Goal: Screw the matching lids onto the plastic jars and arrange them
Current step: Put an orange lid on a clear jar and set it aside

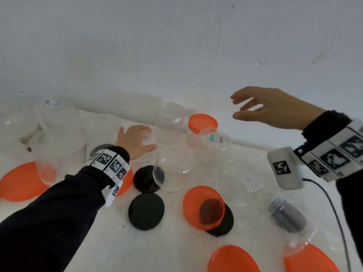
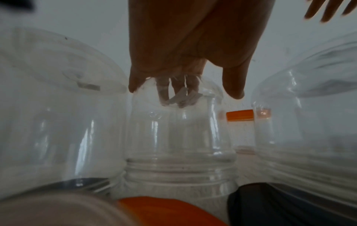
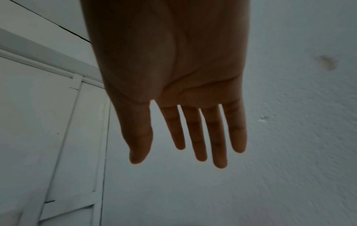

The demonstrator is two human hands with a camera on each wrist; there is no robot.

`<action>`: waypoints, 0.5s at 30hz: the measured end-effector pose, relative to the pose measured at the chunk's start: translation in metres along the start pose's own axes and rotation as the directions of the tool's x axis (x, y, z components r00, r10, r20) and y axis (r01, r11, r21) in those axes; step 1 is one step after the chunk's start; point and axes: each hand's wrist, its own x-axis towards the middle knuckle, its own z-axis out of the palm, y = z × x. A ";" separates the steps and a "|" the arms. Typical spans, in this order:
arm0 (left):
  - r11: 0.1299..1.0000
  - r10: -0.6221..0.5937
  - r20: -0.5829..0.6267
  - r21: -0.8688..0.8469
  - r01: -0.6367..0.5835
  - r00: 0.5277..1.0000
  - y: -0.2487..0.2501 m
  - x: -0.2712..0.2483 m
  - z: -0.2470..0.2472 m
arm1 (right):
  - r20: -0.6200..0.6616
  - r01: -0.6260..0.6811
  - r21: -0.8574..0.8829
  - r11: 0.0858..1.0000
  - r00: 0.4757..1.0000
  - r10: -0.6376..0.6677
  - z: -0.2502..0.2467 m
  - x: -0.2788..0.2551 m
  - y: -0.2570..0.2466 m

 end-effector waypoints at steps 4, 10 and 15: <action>0.998 0.064 -0.072 -0.003 -0.065 0.995 0.001 -0.007 -0.007 | 0.019 -0.007 -0.031 0.999 1.000 0.008 0.017 -0.050 -0.009; 0.912 0.243 -0.332 -0.241 -0.331 0.911 0.029 -0.066 -0.018 | 0.088 -0.086 -0.021 0.996 0.992 0.087 0.059 -0.101 0.016; 0.855 0.384 -0.139 -0.320 -0.409 0.913 0.057 -0.120 0.003 | 0.101 -0.137 -0.115 0.984 0.984 0.149 0.088 -0.110 0.033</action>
